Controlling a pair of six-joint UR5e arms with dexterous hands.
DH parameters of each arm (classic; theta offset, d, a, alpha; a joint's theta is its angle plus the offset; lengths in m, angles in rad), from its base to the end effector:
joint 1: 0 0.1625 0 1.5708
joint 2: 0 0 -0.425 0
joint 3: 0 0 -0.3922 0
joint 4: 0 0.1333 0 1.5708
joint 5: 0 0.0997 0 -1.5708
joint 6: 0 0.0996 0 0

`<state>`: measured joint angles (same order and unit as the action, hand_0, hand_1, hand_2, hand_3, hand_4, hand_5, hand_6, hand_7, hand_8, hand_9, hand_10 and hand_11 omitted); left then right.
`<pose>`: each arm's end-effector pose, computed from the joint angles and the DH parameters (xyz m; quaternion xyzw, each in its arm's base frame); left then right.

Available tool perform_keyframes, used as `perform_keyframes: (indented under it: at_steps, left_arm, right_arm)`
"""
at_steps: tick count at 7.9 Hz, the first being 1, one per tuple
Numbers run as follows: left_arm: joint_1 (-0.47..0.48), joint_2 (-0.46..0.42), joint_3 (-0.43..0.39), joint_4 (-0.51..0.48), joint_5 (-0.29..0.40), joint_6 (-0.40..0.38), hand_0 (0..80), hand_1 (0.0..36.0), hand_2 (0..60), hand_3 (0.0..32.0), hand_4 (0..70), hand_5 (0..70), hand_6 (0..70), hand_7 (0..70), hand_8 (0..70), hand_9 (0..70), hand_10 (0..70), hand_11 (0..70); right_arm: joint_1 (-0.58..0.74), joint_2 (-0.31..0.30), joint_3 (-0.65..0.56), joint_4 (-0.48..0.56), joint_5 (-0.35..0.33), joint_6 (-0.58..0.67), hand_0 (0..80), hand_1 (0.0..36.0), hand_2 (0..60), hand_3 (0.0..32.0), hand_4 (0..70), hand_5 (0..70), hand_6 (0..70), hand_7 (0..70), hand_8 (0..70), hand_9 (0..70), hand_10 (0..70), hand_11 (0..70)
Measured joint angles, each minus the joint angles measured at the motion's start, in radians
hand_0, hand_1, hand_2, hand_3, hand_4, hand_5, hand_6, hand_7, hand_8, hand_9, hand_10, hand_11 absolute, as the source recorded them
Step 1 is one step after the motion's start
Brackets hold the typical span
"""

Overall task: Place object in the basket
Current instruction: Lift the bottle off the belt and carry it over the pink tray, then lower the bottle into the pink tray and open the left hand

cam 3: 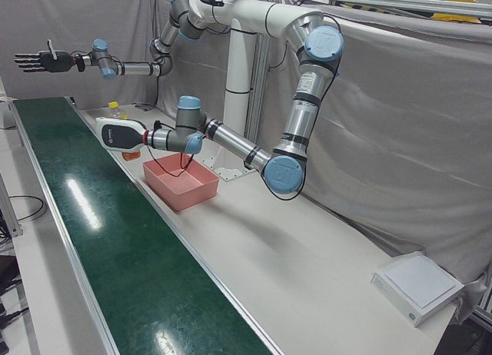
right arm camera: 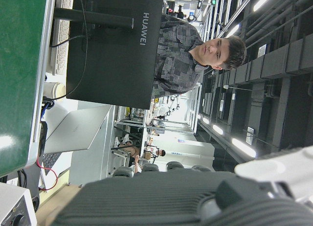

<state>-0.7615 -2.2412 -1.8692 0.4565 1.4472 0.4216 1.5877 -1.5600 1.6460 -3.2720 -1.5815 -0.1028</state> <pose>0.3492 -0.5340 0.2107 -0.1354 0.8514 -0.4422 0.2474 0.1405 -0.4881 0.6578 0.0375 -0.6902 0.7218 0.0347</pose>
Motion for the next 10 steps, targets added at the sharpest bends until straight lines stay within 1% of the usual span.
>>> perform_keyframes:
  at_steps: [1, 2, 3, 4, 5, 7, 8, 9, 10]
  left_arm:
    - [0.033, 0.048, -0.080, 0.024, 0.002, 0.002, 69.2, 27.2, 56.9, 0.0, 60.1, 70.0, 60.7, 70.0, 70.0, 70.0, 70.0, 70.0]
    - [0.073, 0.077, -0.127, 0.037, 0.002, 0.010, 66.8, 26.5, 55.9, 0.0, 60.0, 70.0, 60.7, 70.0, 70.0, 70.0, 70.0, 70.0]
    - [0.127, 0.091, -0.149, 0.053, 0.002, 0.039, 67.1, 26.3, 54.7, 0.0, 59.4, 70.0, 60.2, 70.0, 70.0, 70.0, 70.0, 70.0]
    - [0.184, 0.094, -0.157, 0.067, -0.001, 0.077, 67.0, 25.2, 50.0, 0.0, 58.6, 70.0, 59.7, 70.0, 70.0, 70.0, 70.0, 70.0]
    - [0.219, 0.097, -0.158, 0.074, -0.004, 0.100, 65.7, 24.4, 47.0, 0.0, 57.4, 70.0, 58.3, 70.0, 70.0, 70.0, 68.6, 70.0]
    - [0.247, 0.102, -0.159, 0.085, -0.007, 0.150, 64.0, 22.3, 40.2, 0.0, 57.3, 70.0, 56.6, 69.9, 70.0, 70.0, 66.3, 70.0]
    - [0.253, 0.112, -0.161, 0.090, -0.007, 0.170, 62.6, 20.5, 35.5, 0.0, 57.7, 70.0, 55.7, 68.7, 70.0, 70.0, 65.2, 70.0]
    - [0.274, 0.128, -0.160, 0.092, -0.007, 0.181, 61.0, 18.3, 30.0, 0.0, 58.5, 70.0, 54.0, 66.9, 69.3, 70.0, 63.3, 70.0]
    - [0.301, 0.152, -0.160, 0.089, -0.007, 0.187, 60.3, 14.1, 5.8, 0.0, 49.2, 70.0, 40.3, 52.1, 55.9, 70.0, 50.9, 70.0]
  right_arm:
    - [0.000, 0.000, 0.000, 0.000, 0.000, 0.000, 0.0, 0.0, 0.0, 0.0, 0.0, 0.0, 0.0, 0.0, 0.0, 0.0, 0.0, 0.0]
    - [0.000, 0.000, 0.000, 0.000, 0.000, 0.000, 0.0, 0.0, 0.0, 0.0, 0.0, 0.0, 0.0, 0.0, 0.0, 0.0, 0.0, 0.0]
    - [0.000, 0.000, 0.000, 0.000, 0.000, 0.000, 0.0, 0.0, 0.0, 0.0, 0.0, 0.0, 0.0, 0.0, 0.0, 0.0, 0.0, 0.0]
    - [0.000, 0.000, 0.000, 0.000, 0.000, 0.000, 0.0, 0.0, 0.0, 0.0, 0.0, 0.0, 0.0, 0.0, 0.0, 0.0, 0.0, 0.0]
    - [0.000, 0.000, 0.000, 0.000, 0.000, 0.000, 0.0, 0.0, 0.0, 0.0, 0.0, 0.0, 0.0, 0.0, 0.0, 0.0, 0.0, 0.0]
    - [0.000, 0.000, -0.001, 0.000, 0.000, 0.000, 0.0, 0.0, 0.0, 0.0, 0.0, 0.0, 0.0, 0.0, 0.0, 0.0, 0.0, 0.0]
    - [0.000, 0.000, -0.001, 0.000, 0.000, 0.000, 0.0, 0.0, 0.0, 0.0, 0.0, 0.0, 0.0, 0.0, 0.0, 0.0, 0.0, 0.0]
    - [0.000, 0.000, -0.001, 0.000, 0.000, 0.000, 0.0, 0.0, 0.0, 0.0, 0.0, 0.0, 0.0, 0.0, 0.0, 0.0, 0.0, 0.0]
    - [0.000, 0.000, -0.001, 0.000, 0.000, 0.000, 0.0, 0.0, 0.0, 0.0, 0.0, 0.0, 0.0, 0.0, 0.0, 0.0, 0.0, 0.0]
